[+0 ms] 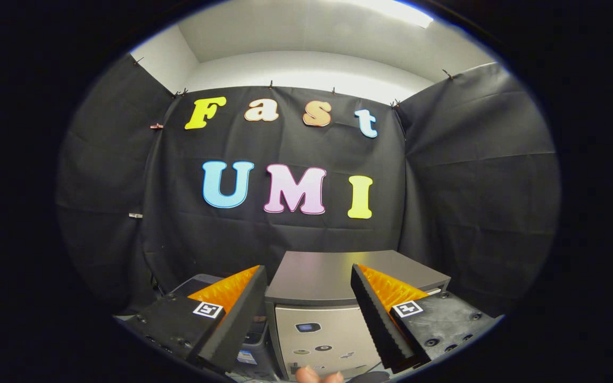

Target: Put the clothes into the washing machine and then close the washing machine lid.

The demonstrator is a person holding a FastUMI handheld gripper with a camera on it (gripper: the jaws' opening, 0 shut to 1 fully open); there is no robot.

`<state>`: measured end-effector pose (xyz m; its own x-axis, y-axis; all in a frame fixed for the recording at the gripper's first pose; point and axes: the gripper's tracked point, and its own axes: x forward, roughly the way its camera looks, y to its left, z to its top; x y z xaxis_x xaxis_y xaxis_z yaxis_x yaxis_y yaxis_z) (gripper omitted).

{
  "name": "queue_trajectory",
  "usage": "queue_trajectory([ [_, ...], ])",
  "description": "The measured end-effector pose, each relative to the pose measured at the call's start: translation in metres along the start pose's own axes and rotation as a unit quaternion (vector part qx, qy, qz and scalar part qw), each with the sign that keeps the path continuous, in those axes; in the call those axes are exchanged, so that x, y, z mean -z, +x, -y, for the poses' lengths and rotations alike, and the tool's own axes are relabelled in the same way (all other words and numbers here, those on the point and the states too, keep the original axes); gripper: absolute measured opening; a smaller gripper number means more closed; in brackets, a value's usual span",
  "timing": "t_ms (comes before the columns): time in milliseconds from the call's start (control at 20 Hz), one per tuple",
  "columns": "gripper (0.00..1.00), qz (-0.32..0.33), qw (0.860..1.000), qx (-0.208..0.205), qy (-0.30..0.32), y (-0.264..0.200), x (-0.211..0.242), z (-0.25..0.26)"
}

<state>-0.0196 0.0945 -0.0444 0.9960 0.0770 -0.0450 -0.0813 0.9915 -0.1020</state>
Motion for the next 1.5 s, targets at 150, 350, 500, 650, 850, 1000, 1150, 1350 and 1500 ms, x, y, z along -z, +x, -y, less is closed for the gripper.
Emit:
queue_trajectory([
  [150, 0.99, -0.002, 1.000, 0.000, 0.000, 0.0000, 0.0016, -0.0006],
  [350, 0.99, -0.003, 1.000, -0.003, 0.000, 0.0003, 0.0020, -0.0012],
  [500, 0.99, 0.001, 1.000, 0.000, -0.002, -0.0007, 0.0003, 0.0010],
  [650, 0.99, -0.003, 1.000, 0.003, -0.006, 0.0014, 0.0044, 0.0003],
  [850, 0.99, -0.008, 1.000, 0.004, -0.005, 0.0001, 0.0047, 0.0005],
  [1000, 0.99, -0.006, 1.000, 0.006, -0.008, 0.0002, 0.0042, 0.0016],
  [1150, 0.99, -0.005, 1.000, 0.008, -0.005, -0.0002, 0.0033, 0.0029],
  [1350, 0.99, -0.006, 1.000, 0.009, -0.007, -0.0004, 0.0041, 0.0030],
  [1500, 0.99, -0.005, 1.000, 0.009, -0.006, -0.0006, 0.0040, 0.0016],
])
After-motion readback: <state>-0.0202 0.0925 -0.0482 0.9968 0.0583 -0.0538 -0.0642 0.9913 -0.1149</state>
